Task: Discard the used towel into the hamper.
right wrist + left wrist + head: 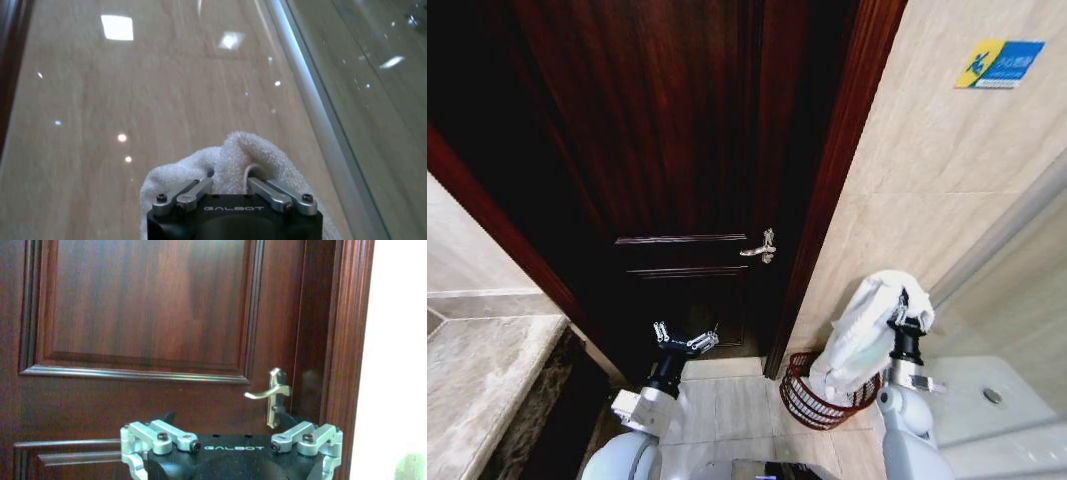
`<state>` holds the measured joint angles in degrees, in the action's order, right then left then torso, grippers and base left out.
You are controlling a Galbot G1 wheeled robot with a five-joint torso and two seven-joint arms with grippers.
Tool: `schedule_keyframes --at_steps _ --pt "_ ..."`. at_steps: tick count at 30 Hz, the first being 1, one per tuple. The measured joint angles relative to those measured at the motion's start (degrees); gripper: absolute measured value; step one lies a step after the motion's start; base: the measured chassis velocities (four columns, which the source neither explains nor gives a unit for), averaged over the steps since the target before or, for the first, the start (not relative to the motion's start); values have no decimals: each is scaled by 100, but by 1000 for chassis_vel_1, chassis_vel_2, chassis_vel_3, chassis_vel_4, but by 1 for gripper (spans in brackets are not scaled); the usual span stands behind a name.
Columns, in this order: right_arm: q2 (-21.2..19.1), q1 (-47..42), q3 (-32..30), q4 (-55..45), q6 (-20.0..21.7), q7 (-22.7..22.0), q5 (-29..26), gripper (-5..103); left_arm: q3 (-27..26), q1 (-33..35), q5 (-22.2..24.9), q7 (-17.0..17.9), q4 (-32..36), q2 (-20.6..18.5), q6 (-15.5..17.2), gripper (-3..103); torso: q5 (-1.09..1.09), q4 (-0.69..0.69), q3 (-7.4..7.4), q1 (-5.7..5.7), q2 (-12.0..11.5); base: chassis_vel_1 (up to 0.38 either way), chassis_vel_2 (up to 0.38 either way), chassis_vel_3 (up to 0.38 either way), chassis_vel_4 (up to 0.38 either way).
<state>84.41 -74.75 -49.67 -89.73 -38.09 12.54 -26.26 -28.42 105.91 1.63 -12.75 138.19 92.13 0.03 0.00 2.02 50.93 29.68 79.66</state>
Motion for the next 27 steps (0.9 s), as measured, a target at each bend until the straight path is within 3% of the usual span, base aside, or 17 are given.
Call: schedule_keyframes --at_steps 27 --pt "-152 1261 155 3954 -905 608 135 9 0 0 0 0 0 0 0 100 0 0 2 4 -2 0 0 0 0"
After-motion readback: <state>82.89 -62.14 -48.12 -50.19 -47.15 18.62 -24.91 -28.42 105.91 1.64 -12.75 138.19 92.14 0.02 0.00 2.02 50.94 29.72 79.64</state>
